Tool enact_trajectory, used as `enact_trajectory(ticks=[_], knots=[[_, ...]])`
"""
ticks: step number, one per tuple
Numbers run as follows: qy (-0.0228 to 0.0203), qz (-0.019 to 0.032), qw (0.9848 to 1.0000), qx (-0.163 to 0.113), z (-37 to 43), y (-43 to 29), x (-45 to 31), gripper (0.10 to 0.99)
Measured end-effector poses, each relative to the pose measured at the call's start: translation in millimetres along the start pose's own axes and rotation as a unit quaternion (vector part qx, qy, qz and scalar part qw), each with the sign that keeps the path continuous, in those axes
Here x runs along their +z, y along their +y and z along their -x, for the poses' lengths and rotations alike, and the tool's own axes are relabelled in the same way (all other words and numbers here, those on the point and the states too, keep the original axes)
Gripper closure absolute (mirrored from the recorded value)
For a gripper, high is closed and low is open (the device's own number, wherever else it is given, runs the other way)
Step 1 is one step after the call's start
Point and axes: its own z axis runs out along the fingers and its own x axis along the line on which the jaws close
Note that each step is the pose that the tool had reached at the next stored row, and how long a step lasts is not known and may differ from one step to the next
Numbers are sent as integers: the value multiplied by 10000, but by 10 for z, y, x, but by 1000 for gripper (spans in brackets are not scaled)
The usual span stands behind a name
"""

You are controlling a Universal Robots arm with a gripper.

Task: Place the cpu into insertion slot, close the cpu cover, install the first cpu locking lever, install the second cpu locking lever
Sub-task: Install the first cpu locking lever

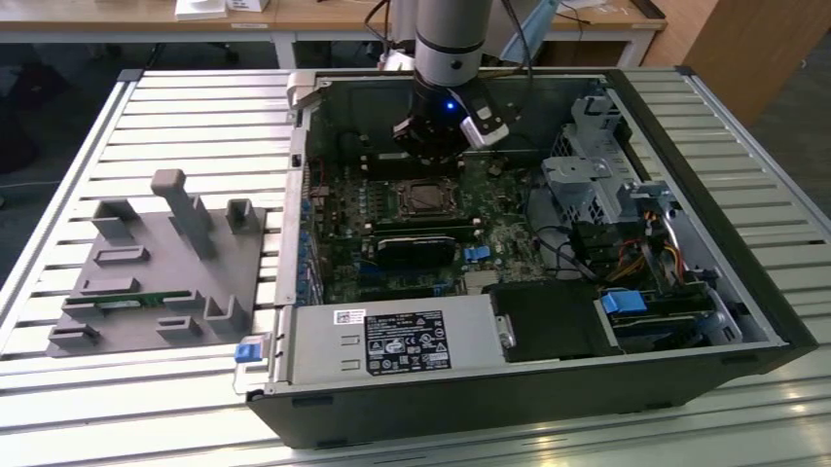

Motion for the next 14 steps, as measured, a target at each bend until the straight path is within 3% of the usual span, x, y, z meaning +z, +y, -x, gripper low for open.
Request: enact_trajectory(ticks=[14], knots=[[0,-1,10000,0,3,1,-6,965]])
